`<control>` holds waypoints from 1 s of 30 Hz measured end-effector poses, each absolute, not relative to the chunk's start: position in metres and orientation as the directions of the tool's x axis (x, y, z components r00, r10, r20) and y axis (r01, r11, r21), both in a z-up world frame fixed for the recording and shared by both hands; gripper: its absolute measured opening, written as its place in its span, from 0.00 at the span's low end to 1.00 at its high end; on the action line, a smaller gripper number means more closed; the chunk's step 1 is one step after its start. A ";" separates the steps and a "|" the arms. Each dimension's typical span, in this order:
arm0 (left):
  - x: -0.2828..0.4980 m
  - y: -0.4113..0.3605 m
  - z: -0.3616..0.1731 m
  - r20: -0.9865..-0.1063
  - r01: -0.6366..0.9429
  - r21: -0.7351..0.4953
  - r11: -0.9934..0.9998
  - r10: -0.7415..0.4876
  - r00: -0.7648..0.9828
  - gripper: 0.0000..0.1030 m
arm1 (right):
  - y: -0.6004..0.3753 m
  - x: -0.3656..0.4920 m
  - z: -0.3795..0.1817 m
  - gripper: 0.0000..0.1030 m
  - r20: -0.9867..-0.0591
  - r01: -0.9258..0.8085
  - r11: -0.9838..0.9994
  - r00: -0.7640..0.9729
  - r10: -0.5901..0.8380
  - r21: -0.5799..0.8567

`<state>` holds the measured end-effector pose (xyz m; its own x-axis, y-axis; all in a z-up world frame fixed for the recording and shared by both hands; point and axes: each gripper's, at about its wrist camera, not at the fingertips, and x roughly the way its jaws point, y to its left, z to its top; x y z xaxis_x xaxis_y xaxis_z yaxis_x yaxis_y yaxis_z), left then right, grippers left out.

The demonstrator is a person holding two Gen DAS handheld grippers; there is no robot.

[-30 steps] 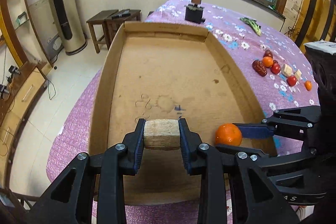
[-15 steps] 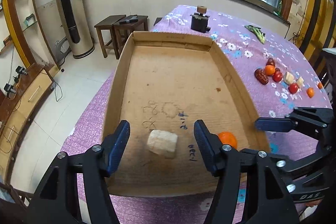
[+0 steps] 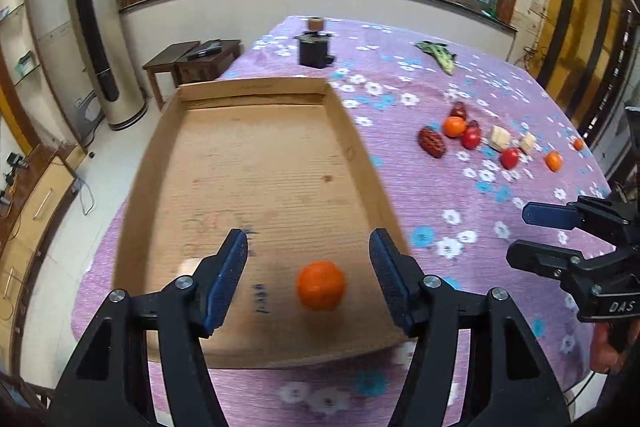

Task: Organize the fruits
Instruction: 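Move both open tools back over the fruits on the table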

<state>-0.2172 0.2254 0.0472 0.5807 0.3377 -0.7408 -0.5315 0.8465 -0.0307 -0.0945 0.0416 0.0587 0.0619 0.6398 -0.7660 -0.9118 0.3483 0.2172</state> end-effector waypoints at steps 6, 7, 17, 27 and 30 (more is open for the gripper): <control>-0.196 0.200 0.050 -0.739 -0.472 -0.050 0.880 0.286 0.611 0.64 | 0.006 -0.073 0.059 0.62 -0.763 -0.881 0.414 0.101 0.638 0.230; -0.192 0.196 0.050 -0.739 -0.460 -0.053 0.886 0.275 0.615 0.64 | 0.000 -0.070 0.059 0.62 -0.763 -0.875 0.426 0.111 0.637 0.229; -0.159 0.161 0.047 -0.754 -0.373 -0.060 0.926 0.202 0.624 0.64 | -0.061 -0.031 0.065 0.62 -0.755 -0.806 0.545 0.206 0.623 0.230; -0.123 0.129 0.048 -0.761 -0.281 -0.076 0.957 0.126 0.636 0.64 | -0.112 0.012 0.064 0.63 -0.757 -0.731 0.640 0.275 0.593 0.236; -0.108 0.119 0.047 -0.765 -0.251 -0.085 0.964 0.098 0.636 0.64 | -0.123 0.028 0.063 0.63 -0.760 -0.708 0.670 0.304 0.574 0.224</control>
<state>-0.1080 0.1191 0.0471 0.6362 0.0977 -0.7653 -0.2508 0.9643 -0.0854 0.0280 -0.1233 0.0634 0.3038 0.5743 -0.7602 -0.7076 0.6703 0.2237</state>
